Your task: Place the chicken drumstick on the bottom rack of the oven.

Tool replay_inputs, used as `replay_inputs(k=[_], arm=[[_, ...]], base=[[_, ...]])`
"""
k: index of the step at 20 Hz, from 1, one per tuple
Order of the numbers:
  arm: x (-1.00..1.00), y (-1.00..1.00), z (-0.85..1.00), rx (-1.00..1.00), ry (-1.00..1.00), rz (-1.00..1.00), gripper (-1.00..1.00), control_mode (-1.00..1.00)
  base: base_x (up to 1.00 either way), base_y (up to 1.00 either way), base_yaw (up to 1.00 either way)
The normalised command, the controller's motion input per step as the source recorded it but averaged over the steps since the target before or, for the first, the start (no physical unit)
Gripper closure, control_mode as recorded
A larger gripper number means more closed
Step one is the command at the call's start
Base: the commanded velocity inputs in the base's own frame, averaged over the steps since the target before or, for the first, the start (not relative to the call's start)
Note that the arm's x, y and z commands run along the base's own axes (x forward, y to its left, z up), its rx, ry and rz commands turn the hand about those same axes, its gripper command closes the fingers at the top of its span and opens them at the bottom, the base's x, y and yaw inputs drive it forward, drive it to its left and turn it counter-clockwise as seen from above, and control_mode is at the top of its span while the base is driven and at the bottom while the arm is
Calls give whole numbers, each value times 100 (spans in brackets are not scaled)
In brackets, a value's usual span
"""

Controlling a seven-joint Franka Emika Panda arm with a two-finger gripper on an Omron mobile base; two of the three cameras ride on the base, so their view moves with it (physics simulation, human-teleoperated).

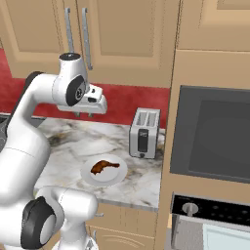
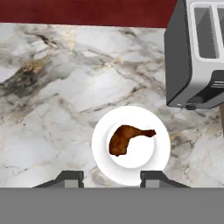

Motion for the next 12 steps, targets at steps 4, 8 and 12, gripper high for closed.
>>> replay_inputs(k=[4,8,12], arm=[[-17,-7,-34,0,1,-9,-100,-100],[-43,1,-60,0,0,-43,-100,-100],[-23,-14,-51,4,0,-22,-100,-100]], base=[[0,0,0],[0,0,0],[0,0,0]])
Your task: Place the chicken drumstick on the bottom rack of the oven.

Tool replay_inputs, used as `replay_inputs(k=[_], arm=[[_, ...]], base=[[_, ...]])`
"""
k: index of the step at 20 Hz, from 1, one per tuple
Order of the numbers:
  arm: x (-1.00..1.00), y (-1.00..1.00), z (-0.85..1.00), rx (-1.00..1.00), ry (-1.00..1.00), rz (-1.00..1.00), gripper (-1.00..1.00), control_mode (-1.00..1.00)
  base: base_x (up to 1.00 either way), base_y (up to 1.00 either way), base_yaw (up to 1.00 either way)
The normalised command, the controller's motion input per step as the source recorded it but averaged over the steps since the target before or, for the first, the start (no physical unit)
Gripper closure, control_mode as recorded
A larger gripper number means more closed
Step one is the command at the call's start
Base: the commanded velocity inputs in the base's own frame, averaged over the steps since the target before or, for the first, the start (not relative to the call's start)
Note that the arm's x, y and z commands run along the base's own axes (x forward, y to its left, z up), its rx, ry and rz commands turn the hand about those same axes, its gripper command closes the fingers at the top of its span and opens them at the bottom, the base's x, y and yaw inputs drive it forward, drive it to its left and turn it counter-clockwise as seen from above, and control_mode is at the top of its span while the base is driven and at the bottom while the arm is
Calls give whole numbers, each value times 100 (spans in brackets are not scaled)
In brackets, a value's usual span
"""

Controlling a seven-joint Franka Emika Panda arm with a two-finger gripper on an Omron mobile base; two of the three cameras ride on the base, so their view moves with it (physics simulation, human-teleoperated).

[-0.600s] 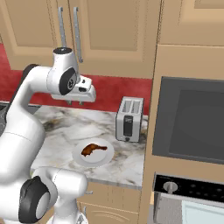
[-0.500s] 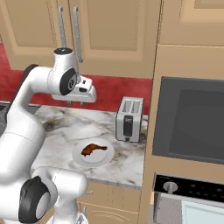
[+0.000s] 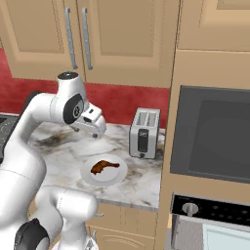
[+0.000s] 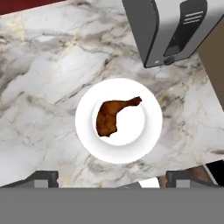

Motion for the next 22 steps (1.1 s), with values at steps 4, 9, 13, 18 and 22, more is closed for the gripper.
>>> replay_inputs(k=[4,9,13,18,22], arm=[[-2,0,-69,2,1,-13,-100,-100],[22,-15,-64,0,5,-8,-100,-100],[33,-7,-52,0,2,-2,-100,-100],[31,-1,-34,0,0,0,-100,-100],[20,0,-28,0,0,0,-100,-100]], base=[[0,0,0],[0,0,0],[0,0,0],[0,0,0],[0,0,0]])
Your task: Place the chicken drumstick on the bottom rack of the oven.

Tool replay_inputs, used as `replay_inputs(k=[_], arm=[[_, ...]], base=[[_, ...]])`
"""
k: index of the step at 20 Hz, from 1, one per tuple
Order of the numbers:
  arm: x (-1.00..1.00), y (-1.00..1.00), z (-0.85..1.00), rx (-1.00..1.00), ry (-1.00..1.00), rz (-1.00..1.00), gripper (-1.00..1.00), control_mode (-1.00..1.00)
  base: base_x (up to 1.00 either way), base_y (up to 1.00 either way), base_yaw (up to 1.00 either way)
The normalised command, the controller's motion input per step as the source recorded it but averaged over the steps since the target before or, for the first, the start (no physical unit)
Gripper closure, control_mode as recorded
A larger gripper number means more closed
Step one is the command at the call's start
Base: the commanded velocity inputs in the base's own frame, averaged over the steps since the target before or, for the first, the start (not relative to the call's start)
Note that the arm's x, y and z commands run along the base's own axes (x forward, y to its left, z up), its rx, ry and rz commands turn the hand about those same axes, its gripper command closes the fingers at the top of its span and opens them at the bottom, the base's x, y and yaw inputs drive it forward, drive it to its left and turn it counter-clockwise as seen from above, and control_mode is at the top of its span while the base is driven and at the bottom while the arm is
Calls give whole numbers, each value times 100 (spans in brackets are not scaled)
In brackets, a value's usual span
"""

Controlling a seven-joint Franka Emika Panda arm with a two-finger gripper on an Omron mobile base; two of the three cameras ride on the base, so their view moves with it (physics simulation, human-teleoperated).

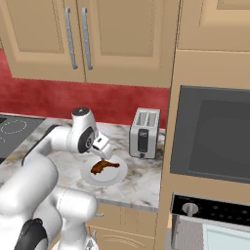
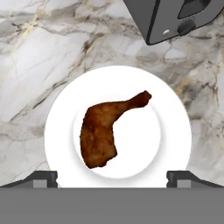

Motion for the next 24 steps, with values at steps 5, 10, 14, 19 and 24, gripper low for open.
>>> replay_inputs(k=[5,10,14,19,24], arm=[[19,0,-27,0,0,0,-100,-100],[1,0,-13,0,0,0,-100,-100],[4,-3,0,0,0,0,-100,-100],[1,0,-21,0,0,0,-100,-100],[3,-2,-48,0,0,0,-100,-100]], base=[[0,0,0],[0,0,0],[0,0,0],[0,0,0],[0,0,0]])
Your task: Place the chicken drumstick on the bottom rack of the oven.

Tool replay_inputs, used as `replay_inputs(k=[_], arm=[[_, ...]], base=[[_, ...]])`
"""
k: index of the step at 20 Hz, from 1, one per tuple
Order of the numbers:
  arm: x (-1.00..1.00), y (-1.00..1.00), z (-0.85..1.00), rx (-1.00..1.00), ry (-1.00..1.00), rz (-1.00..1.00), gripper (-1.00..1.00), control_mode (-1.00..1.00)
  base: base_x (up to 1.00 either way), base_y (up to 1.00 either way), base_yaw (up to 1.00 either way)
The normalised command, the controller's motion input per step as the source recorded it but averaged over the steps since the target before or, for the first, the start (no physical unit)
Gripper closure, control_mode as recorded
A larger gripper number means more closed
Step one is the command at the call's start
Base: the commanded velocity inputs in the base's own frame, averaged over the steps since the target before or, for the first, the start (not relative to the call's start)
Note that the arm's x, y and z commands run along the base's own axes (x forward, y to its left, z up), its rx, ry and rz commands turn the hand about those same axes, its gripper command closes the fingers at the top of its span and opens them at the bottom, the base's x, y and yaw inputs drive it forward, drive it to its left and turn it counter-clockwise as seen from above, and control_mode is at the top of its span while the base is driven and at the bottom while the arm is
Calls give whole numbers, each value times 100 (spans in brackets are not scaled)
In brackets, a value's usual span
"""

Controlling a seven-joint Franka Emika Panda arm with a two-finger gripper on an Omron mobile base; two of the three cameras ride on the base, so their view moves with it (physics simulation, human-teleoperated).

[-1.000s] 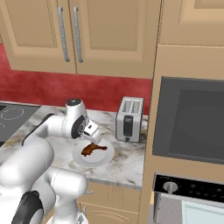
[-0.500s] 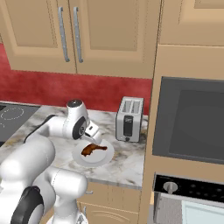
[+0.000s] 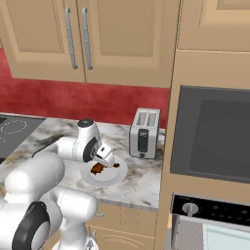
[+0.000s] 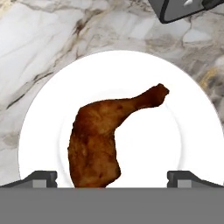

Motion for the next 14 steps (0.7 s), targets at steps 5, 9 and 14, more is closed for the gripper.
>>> replay_inputs(k=[5,9,14], arm=[[1,0,-30,0,0,0,-100,-100],[5,0,-12,0,1,0,-100,-100],[3,0,-10,0,2,0,-100,-100]], base=[[0,0,0],[0,0,0],[0,0,0]])
